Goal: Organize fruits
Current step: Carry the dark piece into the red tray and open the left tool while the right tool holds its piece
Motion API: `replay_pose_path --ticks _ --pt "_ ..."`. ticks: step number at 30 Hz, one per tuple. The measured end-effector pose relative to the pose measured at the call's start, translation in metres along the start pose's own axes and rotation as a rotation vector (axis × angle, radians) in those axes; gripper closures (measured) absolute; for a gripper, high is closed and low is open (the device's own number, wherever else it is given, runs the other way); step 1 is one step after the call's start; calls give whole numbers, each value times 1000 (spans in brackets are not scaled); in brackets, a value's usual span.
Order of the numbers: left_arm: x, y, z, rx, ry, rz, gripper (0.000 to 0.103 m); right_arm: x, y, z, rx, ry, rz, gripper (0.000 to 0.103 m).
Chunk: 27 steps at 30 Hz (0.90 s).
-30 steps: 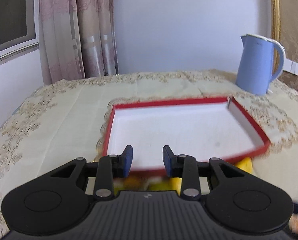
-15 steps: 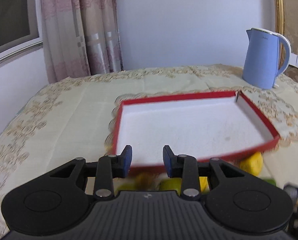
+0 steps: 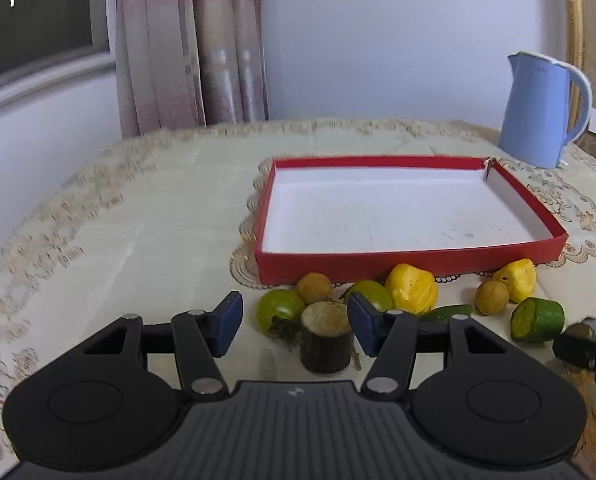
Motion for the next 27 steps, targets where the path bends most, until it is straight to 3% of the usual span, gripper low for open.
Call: replay_pose_path --ticks 6,10,19,27 --pt "-5 3 -1 8 5 -20 44 2 0 -3 1 -13 -8 66" --pt "-10 9 -2 50 68 -3 44 4 1 -1 0 -12 -2 66" --pt "-15 17 -24 103 55 -6 44 4 2 -2 5 -22 -11 66" --pt "-15 21 -27 112 66 1 71 4 2 -2 6 -24 -20 66"
Point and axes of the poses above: each gripper's, at about its wrist camera, not at the fingertips, and z roughly against the way its jaws point, x to its left, y to its underside, the point moved 7 cm from there along -z, roughly the way its jaws point, and after that the axes turned 1 degree about z, right-handed, at the moved point
